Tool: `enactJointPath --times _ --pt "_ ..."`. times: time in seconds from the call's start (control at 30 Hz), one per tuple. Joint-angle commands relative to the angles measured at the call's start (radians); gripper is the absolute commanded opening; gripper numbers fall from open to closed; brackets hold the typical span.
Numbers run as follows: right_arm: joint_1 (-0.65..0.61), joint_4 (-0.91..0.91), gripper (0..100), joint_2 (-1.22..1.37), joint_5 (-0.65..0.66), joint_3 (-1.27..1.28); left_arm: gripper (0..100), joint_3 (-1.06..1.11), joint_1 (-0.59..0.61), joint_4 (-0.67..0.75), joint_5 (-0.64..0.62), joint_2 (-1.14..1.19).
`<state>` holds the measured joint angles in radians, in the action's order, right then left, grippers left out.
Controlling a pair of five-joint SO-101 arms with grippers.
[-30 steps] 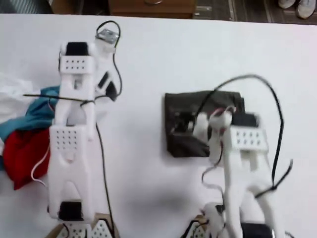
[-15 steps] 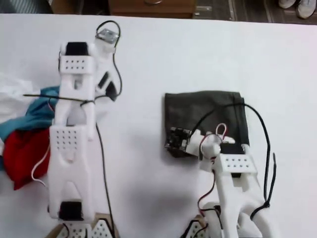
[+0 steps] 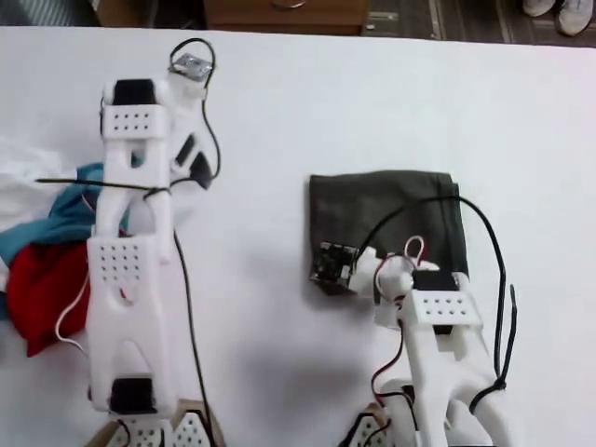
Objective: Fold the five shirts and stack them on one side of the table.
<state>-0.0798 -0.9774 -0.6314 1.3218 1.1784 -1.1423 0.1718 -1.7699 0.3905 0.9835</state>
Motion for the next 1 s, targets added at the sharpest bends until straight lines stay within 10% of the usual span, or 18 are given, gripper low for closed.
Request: enactJointPath --times 0.0,0.97 --pt "-0.005 -0.024 23.6 -0.041 -0.008 -0.012 29 0.002 0.012 -0.018 0.006 -0.086" --pt "0.056 0.289 23.5 0.412 -0.009 -0.196 29 0.002 0.014 -0.018 0.006 -0.094"
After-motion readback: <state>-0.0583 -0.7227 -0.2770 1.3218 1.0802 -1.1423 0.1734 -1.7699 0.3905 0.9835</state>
